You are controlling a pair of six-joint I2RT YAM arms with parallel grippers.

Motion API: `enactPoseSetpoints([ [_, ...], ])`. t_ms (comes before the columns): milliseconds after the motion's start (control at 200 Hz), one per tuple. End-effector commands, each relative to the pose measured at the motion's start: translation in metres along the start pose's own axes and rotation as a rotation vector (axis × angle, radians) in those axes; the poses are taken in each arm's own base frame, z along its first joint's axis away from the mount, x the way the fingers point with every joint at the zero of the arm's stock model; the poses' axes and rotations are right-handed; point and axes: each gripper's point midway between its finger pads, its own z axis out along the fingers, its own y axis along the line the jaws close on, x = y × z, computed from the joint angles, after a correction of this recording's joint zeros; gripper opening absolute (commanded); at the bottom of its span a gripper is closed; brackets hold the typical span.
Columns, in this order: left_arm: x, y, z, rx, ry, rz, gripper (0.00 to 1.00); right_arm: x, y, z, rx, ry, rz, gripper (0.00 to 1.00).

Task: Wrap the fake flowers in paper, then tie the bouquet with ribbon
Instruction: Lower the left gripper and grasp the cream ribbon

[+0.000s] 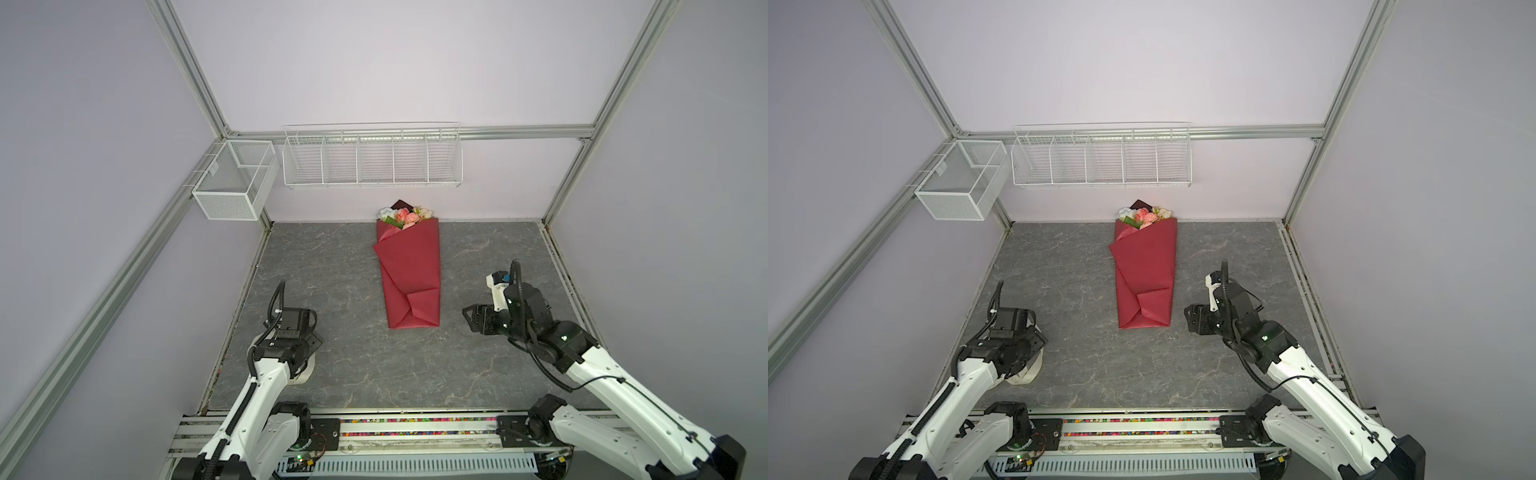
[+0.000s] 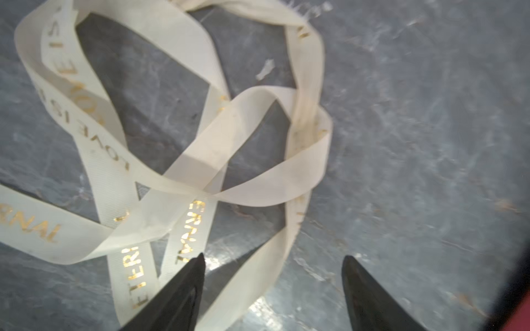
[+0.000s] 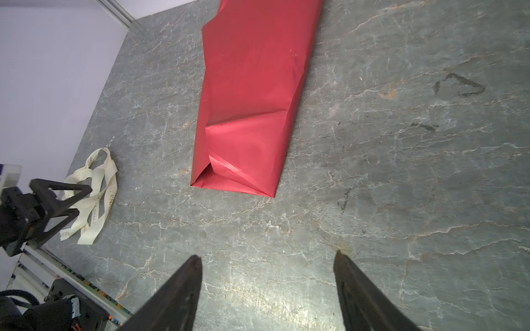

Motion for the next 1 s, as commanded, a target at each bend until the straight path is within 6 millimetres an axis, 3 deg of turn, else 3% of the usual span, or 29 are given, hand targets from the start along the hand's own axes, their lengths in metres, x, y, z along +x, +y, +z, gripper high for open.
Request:
enactPoseSetpoints([
  [0, 0.001, 0.000, 0.012, 0.002, 0.003, -0.021, 0.76, 0.003, 0.005, 0.009, -0.031, 0.010, -0.005, 0.76],
  [180, 0.006, -0.013, 0.028, 0.018, 0.060, -0.015, 0.73, 0.004, 0.005, 0.022, -0.021, 0.038, -0.019, 0.76],
  [410, 0.007, -0.026, 0.038, 0.003, 0.125, 0.010, 0.56, 0.012, 0.002, 0.037, -0.005, 0.085, -0.021, 0.75],
  [500, 0.011, -0.038, 0.039, 0.041, 0.177, 0.056, 0.37, 0.013, 0.001, 0.041, -0.006, 0.081, -0.014, 0.75],
  [580, 0.020, -0.048, 0.036, 0.097, 0.235, 0.078, 0.26, 0.011, -0.001, 0.048, -0.001, 0.061, -0.010, 0.75],
  [680, 0.029, -0.049, 0.033, 0.138, 0.258, 0.082, 0.09, 0.005, -0.007, 0.052, 0.054, 0.062, -0.022, 0.74],
  [725, 0.032, -0.052, 0.029, 0.170, 0.271, 0.078, 0.00, 0.002, -0.008, 0.051, 0.071, 0.067, -0.035, 0.74],
  [845, 0.041, -0.078, 0.003, 0.316, 0.284, 0.112, 0.00, -0.004, -0.005, 0.047, 0.060, 0.040, -0.052, 0.73],
  [995, 0.062, -0.139, -0.058, 0.561, 0.270, 0.250, 0.00, -0.011, -0.002, 0.031, 0.018, -0.058, -0.040, 0.73],
])
